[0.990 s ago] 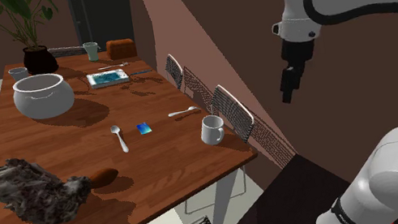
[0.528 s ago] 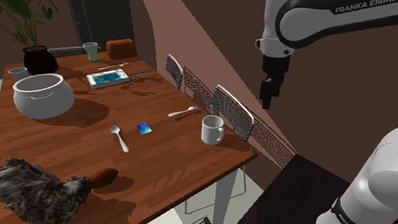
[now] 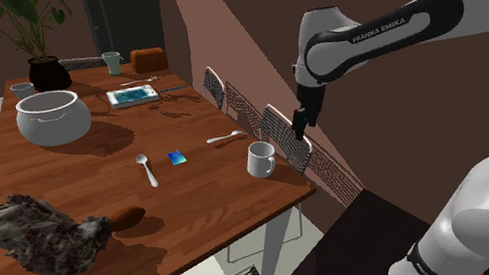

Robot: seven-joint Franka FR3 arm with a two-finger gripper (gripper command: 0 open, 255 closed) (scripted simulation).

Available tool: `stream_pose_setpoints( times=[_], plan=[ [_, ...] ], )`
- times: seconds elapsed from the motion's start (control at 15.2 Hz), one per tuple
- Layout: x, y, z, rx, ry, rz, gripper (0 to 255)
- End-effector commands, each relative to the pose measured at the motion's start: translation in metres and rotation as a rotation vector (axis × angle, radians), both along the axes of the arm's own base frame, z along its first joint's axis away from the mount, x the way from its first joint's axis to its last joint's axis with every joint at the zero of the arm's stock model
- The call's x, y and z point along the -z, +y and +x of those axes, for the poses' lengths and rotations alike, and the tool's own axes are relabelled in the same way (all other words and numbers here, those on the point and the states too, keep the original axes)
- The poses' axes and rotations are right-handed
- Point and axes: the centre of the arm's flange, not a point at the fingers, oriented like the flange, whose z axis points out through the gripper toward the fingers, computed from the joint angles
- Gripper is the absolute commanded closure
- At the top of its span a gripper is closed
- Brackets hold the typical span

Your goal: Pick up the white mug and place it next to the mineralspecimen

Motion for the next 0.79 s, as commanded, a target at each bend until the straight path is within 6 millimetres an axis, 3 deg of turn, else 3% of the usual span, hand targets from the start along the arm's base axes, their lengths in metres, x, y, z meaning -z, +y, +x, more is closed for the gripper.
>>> stream_pose_setpoints(
  times=[0.0, 0.73],
  plan=[
    [0.019, -0.008, 0.019, 0.003, -0.012, 0.005, 0],
    [0.109, -0.034, 0.121, 0.019, -0.071, 0.034, 0]
  ],
)
